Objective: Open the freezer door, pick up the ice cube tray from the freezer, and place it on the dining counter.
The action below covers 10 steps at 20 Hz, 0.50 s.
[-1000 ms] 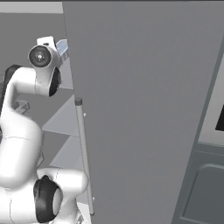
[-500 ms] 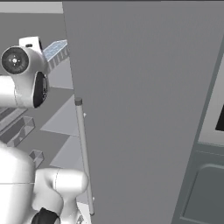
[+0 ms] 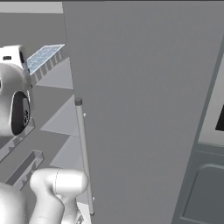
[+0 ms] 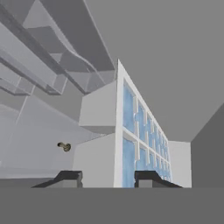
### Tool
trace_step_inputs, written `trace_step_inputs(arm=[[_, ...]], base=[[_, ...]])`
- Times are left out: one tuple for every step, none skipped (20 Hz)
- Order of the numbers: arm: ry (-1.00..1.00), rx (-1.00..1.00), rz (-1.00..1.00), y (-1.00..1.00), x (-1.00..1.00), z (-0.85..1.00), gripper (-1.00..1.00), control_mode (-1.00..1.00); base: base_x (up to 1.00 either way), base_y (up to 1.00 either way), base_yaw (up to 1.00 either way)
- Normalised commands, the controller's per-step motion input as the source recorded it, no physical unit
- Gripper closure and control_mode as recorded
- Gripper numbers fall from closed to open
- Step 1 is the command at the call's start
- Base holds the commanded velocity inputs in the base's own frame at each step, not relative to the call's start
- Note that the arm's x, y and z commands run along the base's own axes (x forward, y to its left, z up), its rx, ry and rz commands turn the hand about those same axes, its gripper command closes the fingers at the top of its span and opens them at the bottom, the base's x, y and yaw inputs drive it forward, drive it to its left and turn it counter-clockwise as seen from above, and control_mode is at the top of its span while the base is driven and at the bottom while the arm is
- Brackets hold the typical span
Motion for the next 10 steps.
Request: trace_step_inputs(arm=[[0.03, 0.05, 0.0, -0.01, -1.0, 0.1, 1.0, -1.0], [0.06, 0.05, 0.0, 0.0, -1.0, 0.11, 1.0, -1.0], [0.09, 0.04, 0.0, 0.0, -1.0, 0.1, 1.0, -1.0], [0.07, 0.04, 0.0, 0.0, -1.0, 0.06, 1.0, -1.0], [0.07, 0.05, 0.0, 0.0, -1.0, 0.06, 1.0, -1.0], [0.09, 0.05, 0.0, 0.0, -1.0, 0.11, 1.0, -1.0], [0.09, 0.05, 0.0, 0.0, -0.99, 0.11, 1.0, -1.0], [0.08, 0.04, 0.0, 0.0, -0.96, 0.05, 1.0, -1.0], [0.04, 0.03, 0.0, -0.03, -1.0, 0.0, 1.0, -1.0], [0.03, 0.04, 0.0, -0.06, -1.0, 0.0, 1.0, -1.0]], base=[[0.0, 0.0, 0.0], [0.0, 0.0, 0.0], [0.0, 0.0, 0.0], [0.0, 0.0, 0.0], [0.0, 0.0, 0.0], [0.0, 0.0, 0.0], [0.0, 0.0, 0.0], [0.0, 0.0, 0.0], [0.0, 0.0, 0.0], [0.0, 0.0, 0.0]])
